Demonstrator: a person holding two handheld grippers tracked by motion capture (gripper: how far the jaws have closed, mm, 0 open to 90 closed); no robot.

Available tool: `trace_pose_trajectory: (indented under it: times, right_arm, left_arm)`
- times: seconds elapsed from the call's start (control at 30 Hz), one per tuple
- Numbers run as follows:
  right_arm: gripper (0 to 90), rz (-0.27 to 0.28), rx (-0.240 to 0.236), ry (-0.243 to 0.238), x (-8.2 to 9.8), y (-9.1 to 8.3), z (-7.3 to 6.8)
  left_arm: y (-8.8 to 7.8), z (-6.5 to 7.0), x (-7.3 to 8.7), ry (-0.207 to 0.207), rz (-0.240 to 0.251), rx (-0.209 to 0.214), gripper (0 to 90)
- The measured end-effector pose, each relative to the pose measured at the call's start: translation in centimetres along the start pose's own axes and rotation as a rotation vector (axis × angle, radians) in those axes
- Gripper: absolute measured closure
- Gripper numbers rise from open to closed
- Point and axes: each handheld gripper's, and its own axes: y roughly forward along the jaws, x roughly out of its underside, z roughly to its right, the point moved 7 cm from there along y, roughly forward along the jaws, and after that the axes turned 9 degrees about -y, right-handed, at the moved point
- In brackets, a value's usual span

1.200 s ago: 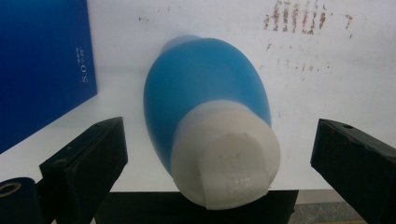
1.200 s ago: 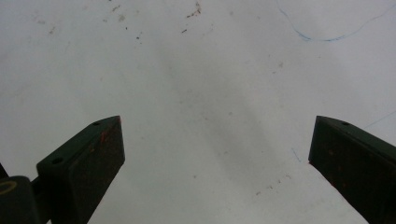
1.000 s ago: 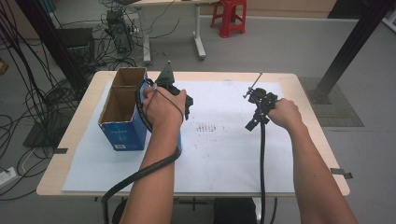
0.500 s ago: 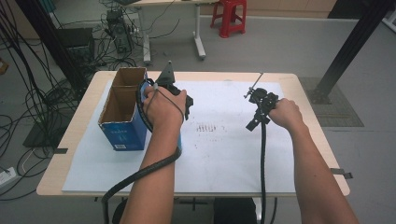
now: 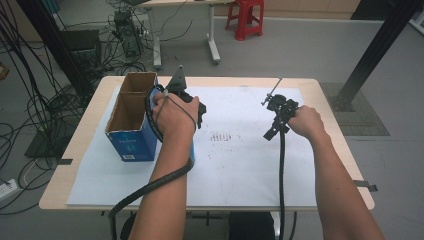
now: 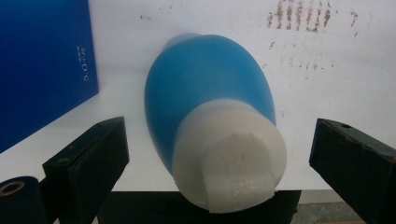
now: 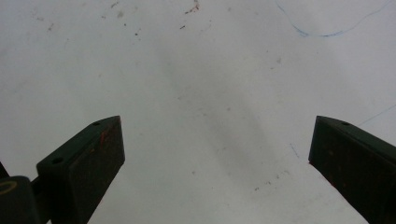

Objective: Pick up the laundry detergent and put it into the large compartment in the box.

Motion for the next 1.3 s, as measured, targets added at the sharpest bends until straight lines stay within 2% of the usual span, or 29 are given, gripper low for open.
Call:
trace_pose_trajectory:
  times: [0.43, 0.7, 0.87, 1.07, 1.17, 1.3]
  right_arm:
    - [3.1, 0.004, -0.001, -0.003, 0.0, -0.1, -0.1]
    - [3.1, 0.004, -0.002, -0.003, 0.3, 0.0, -0.1]
    - [3.1, 0.006, -0.003, -0.003, 0.3, 0.0, -0.1]
    - [3.1, 0.008, -0.002, -0.006, 0.2, 0.0, -0.1]
    - [3.1, 0.012, -0.003, -0.004, 0.3, 0.0, -0.1]
    - [3.1, 0.011, -0.005, -0.006, 0.5, 0.1, -0.1]
  left_arm:
    - [0.2, 0.2, 0.3, -0.003, 0.001, -0.012, 5.6]
    - [0.2, -0.2, 0.4, -0.014, 0.016, 0.008, 4.7]
    - [0.4, -0.1, 0.4, -0.017, 0.017, -0.001, 5.6]
    - [0.7, 0.3, 0.5, -0.023, 0.011, -0.027, 13.0]
    - [0.8, 0.3, 0.4, -0.028, 0.006, -0.026, 19.1]
    - [1.0, 0.2, 0.4, -0.041, 0.004, -0.016, 22.0]
